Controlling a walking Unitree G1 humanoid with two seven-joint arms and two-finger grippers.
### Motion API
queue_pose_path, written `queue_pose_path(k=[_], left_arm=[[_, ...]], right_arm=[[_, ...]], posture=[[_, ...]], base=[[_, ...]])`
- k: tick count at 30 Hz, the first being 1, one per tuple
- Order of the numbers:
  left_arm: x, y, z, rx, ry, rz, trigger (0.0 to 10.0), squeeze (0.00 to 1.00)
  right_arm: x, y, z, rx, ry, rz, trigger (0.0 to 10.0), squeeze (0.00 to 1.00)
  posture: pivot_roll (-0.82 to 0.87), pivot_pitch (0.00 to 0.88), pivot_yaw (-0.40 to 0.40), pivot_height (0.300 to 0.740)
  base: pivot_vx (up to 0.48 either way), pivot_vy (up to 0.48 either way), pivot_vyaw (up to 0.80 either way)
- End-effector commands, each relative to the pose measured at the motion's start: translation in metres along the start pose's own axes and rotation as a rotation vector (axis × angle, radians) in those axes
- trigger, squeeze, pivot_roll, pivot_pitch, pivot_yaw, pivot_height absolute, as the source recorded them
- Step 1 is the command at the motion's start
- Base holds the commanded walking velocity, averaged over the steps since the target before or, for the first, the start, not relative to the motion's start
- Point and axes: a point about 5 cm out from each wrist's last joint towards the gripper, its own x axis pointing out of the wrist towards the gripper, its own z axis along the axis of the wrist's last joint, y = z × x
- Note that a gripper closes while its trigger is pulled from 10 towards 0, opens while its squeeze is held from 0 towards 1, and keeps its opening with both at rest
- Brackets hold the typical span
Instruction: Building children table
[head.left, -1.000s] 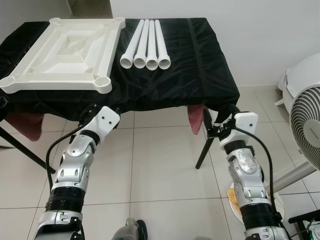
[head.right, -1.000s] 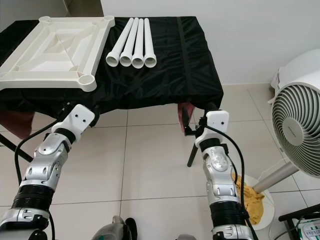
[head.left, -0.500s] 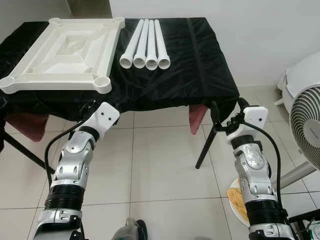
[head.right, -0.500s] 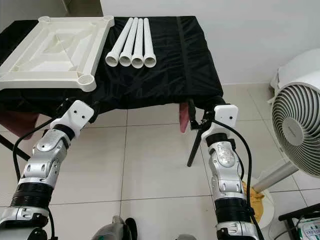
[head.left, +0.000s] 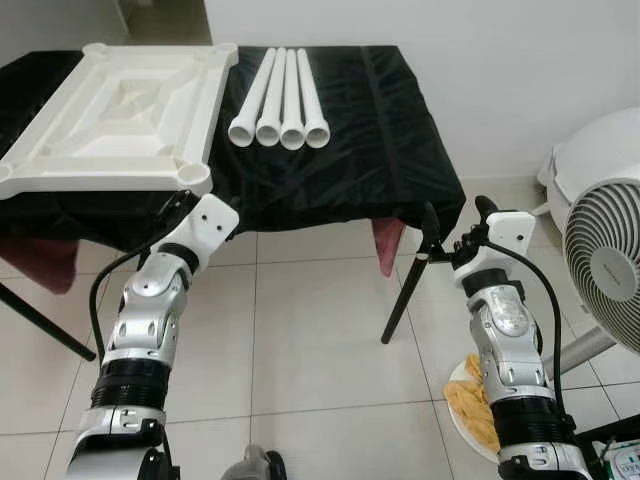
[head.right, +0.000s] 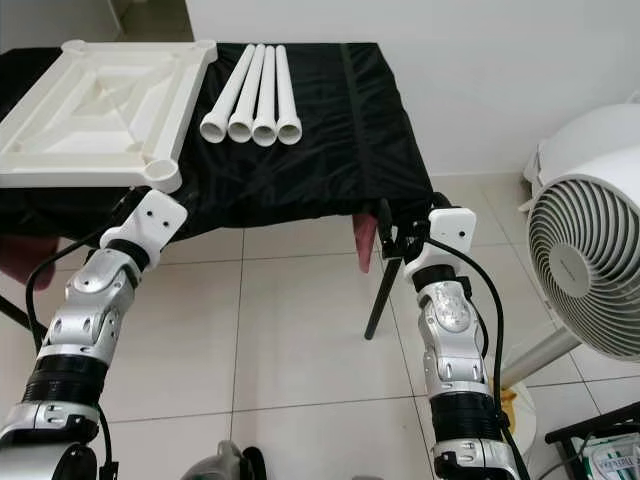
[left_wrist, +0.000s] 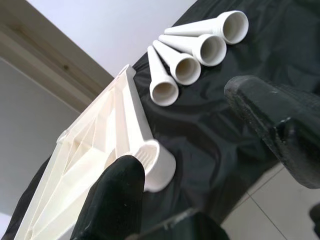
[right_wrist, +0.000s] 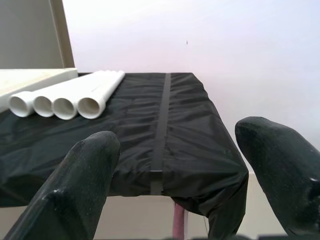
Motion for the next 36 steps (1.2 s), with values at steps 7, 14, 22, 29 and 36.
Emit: queue_pose_path(k=[7,14,22,29,36], left_arm=[[0.0012,0.0005,-0.0052,-0.016,0.017,0.014,10.0,0.0],[0.003,0.002,-0.0035,-0.015,0.013,0.018,10.0,0.0],[0.0033,0.0033,-0.0023,-0.015,0.009,0.021,10.0,0.0],[0.0032,0.0027,-0.0029,-0.017,0.01,0.018,10.0,0.0],[0.0027,0.0022,-0.0025,-0.011,0.004,0.015,10.0,0.0]], right_arm=[[0.0025,-0.0003,-0.0014,0.009,0.002,-0.006,10.0,0.0],[0.0033,-0.0008,-0.0014,0.009,-0.001,-0.009,10.0,0.0],[0.0049,-0.0011,-0.0009,0.008,-0.004,-0.007,10.0,0.0],[0.0044,-0.001,-0.0021,0.008,0.001,0.001,10.0,0.0],[0.004,-0.0009,-0.0025,0.003,0.007,0.015,10.0,0.0]], posture=[[-0.08,0.049,0.057,0.74],[-0.08,0.045,0.057,0.74],[-0.07,0.043,0.055,0.74],[-0.07,0.052,0.044,0.74],[-0.07,0.054,0.029,0.74]], base=[[0.29,0.0,0.0],[0.29,0.0,0.0],[0.29,0.0,0.0],[0.291,0.0,0.0],[0.29,0.0,0.0]])
